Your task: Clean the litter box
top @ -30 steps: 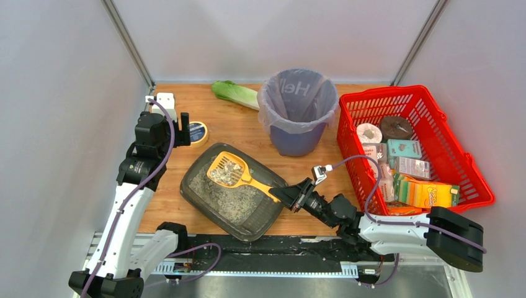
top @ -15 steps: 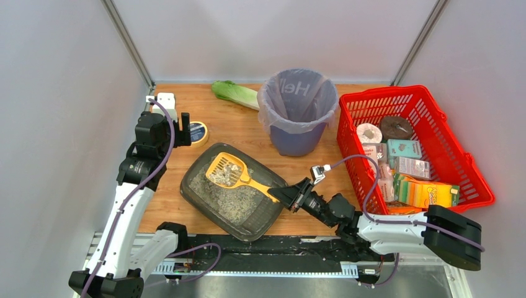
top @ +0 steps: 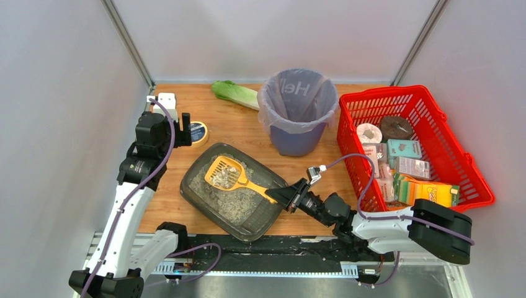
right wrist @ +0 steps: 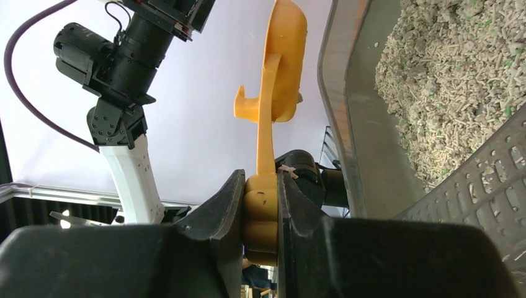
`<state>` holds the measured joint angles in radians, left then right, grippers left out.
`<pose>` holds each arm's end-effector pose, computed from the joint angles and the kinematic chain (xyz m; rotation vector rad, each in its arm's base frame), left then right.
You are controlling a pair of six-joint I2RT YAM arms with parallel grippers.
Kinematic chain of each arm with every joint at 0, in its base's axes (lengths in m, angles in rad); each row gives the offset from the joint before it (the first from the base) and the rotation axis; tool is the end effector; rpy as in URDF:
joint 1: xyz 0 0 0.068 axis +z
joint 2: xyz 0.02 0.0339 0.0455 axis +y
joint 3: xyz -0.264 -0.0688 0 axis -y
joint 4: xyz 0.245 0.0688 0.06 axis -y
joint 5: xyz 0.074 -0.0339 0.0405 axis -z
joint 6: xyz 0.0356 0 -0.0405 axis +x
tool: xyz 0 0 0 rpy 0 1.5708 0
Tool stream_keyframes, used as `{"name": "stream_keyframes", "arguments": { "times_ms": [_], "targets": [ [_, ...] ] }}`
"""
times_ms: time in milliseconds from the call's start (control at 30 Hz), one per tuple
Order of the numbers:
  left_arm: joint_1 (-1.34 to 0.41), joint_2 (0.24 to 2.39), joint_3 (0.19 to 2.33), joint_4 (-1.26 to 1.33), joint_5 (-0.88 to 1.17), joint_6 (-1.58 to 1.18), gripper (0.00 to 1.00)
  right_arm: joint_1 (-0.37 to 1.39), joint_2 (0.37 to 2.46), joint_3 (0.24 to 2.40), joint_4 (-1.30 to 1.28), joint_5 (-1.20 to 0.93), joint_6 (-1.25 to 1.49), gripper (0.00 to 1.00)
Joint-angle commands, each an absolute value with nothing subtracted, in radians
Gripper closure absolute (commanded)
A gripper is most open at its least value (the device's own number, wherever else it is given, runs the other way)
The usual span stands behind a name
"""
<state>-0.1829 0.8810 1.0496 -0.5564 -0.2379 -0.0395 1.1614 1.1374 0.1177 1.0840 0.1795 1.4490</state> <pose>0.1824 -0.0252 0.3763 -0.0164 1.9480 0.0859 0.0844 0.1785 0.1828 0.4420 1.8103 1.8651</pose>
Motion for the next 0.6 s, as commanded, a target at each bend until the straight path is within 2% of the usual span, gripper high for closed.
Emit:
{"name": "stream_keyframes", "arguments": {
  "times_ms": [0, 133, 267, 367, 467, 567],
  "targets": [
    [-0.184, 0.877, 1.048, -0.519, -0.224, -0.051, 0.17, 1.158, 1.131, 0.155, 1.142, 0.126, 1.421, 1.00],
    [-0.184, 0.876, 1.049, -0.523, -0.224, -0.051, 0.17, 1.158, 1.042, 0.121, 1.072, 0.232, 1.428, 1.00],
    [-0.184, 0.876, 1.048, -0.518, -0.230, -0.048, 0.17, 1.160, 1.009, 0.210, 0.939, 0.127, 1.350, 1.00],
    [-0.184, 0.876, 1.051, -0.523, -0.227, -0.048, 0.17, 1.160, 0.948, 0.115, 0.978, 0.265, 1.411, 1.00],
    [-0.184, 0.874, 1.046, -0.517, -0.233, -0.048, 0.17, 1.166, 0.950, 0.188, 0.883, 0.164, 1.347, 1.00],
    [-0.184, 0.879, 1.051, -0.525, -0.232, -0.046, 0.17, 1.164, 0.913, 0.135, 0.917, 0.236, 1.400, 1.00]
  ]
}}
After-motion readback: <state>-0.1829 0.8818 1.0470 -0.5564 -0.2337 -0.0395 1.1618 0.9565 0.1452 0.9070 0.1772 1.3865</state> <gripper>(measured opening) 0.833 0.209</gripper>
